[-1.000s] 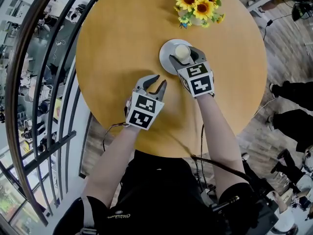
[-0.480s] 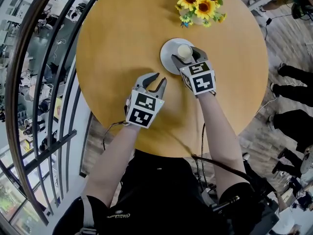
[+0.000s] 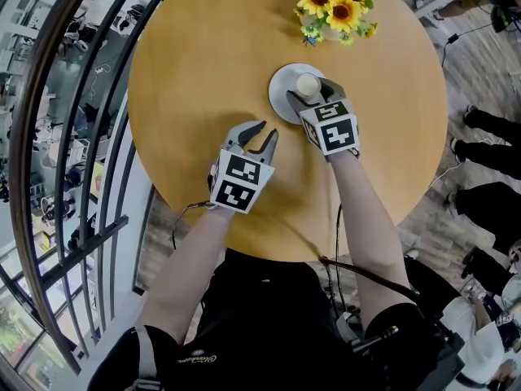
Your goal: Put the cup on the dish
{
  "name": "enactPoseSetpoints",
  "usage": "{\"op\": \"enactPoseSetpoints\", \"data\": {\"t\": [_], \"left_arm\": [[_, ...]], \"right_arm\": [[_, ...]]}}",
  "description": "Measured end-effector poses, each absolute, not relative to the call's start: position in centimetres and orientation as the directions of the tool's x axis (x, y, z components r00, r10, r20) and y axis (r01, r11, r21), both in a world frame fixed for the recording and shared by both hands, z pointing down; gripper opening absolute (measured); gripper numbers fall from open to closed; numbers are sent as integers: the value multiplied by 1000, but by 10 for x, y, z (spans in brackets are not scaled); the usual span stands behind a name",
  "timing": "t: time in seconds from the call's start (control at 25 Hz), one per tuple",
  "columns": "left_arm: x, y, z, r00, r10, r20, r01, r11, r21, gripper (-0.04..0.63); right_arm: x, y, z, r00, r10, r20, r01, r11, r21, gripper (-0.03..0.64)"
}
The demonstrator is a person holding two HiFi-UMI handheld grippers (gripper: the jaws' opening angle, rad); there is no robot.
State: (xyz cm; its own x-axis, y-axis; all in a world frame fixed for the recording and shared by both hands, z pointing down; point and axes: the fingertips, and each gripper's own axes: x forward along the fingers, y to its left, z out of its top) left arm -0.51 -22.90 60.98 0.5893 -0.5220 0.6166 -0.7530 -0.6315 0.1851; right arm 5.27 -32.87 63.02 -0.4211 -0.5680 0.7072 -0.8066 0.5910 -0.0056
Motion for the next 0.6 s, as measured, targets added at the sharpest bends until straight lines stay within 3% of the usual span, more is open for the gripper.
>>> {"op": "enactPoseSetpoints", "data": {"t": [0.6], "left_arm": [[-2,-228,609,593,-517,617,-749,-636,187,92]], "right_arm": [[53,-321,629,-408,-620,670,-820,571,29,258]]}}
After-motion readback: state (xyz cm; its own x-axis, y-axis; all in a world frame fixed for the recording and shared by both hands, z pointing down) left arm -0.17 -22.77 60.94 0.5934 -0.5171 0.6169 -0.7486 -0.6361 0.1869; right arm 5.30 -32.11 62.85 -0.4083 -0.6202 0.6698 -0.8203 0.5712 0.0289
